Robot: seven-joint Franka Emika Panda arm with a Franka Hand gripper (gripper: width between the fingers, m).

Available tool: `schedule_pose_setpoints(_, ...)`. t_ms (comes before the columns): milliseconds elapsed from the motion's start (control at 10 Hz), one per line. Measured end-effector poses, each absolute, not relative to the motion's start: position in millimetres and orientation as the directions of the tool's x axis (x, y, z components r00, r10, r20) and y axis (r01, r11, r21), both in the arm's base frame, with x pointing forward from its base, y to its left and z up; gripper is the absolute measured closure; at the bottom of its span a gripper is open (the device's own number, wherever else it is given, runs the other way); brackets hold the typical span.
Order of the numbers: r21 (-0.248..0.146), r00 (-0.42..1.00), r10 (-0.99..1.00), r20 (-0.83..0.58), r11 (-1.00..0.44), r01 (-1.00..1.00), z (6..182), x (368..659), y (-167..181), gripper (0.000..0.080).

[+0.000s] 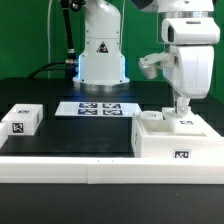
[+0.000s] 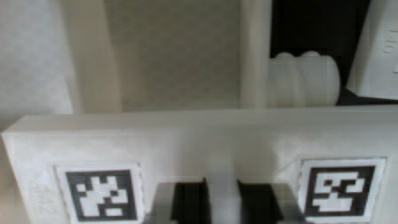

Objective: Assemble cabinet

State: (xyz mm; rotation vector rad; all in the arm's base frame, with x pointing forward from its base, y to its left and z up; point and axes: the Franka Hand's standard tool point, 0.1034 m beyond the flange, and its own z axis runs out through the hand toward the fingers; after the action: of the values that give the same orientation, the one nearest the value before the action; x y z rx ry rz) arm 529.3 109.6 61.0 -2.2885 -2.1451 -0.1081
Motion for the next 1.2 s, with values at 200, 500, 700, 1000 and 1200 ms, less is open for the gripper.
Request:
schedule_pose_setpoints(200,0.049,0.064,0.996,0.055,-0.067,0.997,61.2,538,109,0.0731)
schedule_pose_setpoints(500,0.046,0.075,0.996,0.055,-0.078,0.996,60.5,563,108,0.0729)
schedule_pose_setpoints(700,0.057,0.077,0.995,0.059,-0.08,0.995,60.2,574,108,0.0729)
schedule_pose_setpoints(1000,0.059,0.08,0.995,0.058,-0.083,0.995,60.6,576,106,0.0721)
schedule_pose_setpoints(1200,0.057,0.08,0.995,0.059,-0.084,0.995,59.7,576,106,0.0511)
